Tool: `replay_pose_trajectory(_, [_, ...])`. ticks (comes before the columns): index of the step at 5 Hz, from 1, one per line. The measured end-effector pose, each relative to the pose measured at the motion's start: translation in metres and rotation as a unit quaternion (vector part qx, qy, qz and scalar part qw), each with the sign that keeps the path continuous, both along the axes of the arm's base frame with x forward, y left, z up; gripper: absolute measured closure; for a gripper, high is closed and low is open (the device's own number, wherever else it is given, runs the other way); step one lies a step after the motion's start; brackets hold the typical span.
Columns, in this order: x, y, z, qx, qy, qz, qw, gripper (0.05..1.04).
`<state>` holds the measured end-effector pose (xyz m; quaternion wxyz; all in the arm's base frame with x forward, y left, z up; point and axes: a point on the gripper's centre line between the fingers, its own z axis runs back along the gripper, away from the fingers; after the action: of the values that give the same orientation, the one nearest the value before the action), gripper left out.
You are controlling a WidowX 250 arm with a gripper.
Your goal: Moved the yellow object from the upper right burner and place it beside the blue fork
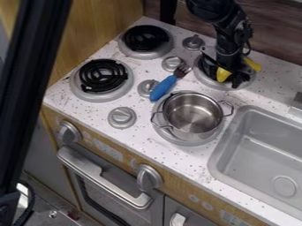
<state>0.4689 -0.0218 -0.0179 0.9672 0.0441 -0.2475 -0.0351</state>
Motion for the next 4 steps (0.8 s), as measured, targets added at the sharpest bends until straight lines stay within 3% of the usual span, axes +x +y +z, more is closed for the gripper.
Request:
replay_pose_trajectory(2, [0.031,0.002,-0.009,-0.013,-0.023,0.014,0.9995,0.085])
replay_pose_trajectory(3, [0.038,0.001,-0.017,-0.020,-0.010,0.016,0.9996,0.112])
replay_pose_trajectory(4, [0.038,0.004,-0.019,-0.019,-0.007,0.022,0.9995,0.381])
